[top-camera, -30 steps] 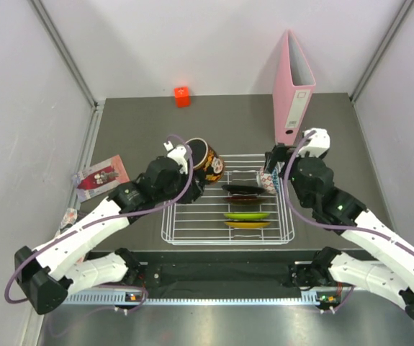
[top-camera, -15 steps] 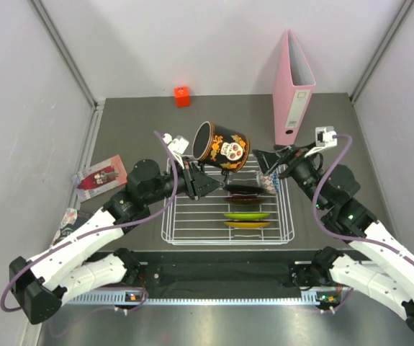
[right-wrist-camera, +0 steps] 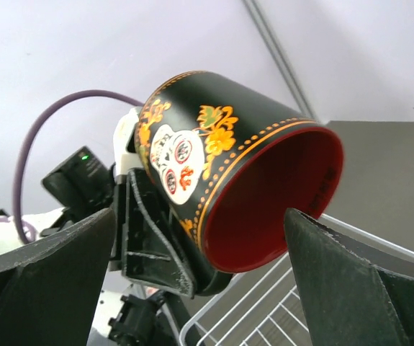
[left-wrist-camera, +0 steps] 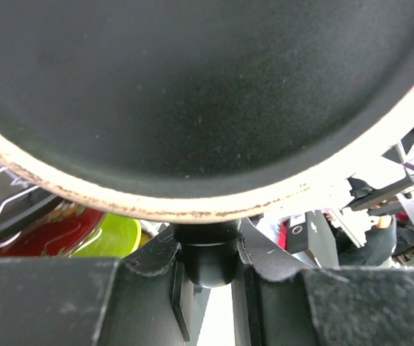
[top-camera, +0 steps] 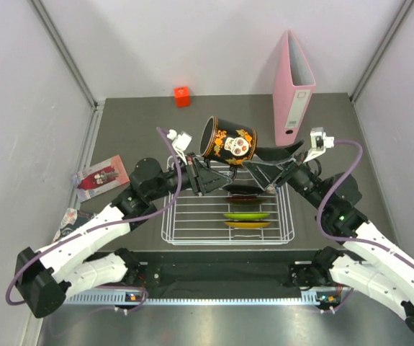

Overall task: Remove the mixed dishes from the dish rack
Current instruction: Place the cup at the center of the board.

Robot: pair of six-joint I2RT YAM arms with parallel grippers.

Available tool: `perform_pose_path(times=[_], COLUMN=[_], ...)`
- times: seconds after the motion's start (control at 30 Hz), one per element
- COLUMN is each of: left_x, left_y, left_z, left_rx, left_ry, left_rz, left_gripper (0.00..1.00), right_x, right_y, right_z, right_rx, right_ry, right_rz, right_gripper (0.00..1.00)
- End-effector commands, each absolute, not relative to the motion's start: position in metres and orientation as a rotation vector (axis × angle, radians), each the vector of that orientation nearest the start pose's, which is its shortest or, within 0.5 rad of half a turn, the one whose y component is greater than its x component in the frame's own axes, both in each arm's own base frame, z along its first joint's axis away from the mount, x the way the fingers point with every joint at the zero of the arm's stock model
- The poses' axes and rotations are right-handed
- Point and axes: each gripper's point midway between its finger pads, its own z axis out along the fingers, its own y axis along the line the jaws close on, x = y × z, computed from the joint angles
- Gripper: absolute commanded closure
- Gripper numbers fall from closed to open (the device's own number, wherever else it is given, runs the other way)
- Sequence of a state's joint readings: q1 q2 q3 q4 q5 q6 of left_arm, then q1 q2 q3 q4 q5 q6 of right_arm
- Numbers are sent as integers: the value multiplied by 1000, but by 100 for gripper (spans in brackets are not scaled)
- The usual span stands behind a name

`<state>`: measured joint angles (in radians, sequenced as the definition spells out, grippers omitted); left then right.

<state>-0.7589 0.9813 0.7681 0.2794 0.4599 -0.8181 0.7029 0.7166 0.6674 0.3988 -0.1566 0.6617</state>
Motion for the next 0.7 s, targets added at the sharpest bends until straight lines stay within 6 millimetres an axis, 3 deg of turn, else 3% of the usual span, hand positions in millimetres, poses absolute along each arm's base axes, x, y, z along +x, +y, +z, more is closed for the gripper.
perform_pose_path(times=[0.0,0.2,0.23,0.27,0.37,0.53,0.6,0.67], left_x=[162,155,155,155,155,155,155,155], left_y=[-310,-315,-315,-315,-313,-312,-311,-312], left_z=[408,402,400,399,397,394,393,392], left_rx=[480,516,515,514,503,497,493,493], left_ry=[1309,1316,1324,1324,1325,1332,1328,1329], left_rz=[-1664,-1719,-1721,-1720,-1714,-1711,-1716,-1719], left_gripper=[100,100,100,100,100,100,100,100], right_x=[185,196,198,197,201,203,202,202], right_y=[245,265,268,269,264,249,246,247], right_z=[418,417,421,423,431,434,436,434], right_rx=[-265,-298,-306,-308,-268,-182,-168,-176], right_ry=[1200,1197,1184,1173,1127,1062,1045,1052], right_rz=[1354,1400,1406,1415,1410,1399,1401,1403], right_gripper=[0,4,8,20,40,46,57,61])
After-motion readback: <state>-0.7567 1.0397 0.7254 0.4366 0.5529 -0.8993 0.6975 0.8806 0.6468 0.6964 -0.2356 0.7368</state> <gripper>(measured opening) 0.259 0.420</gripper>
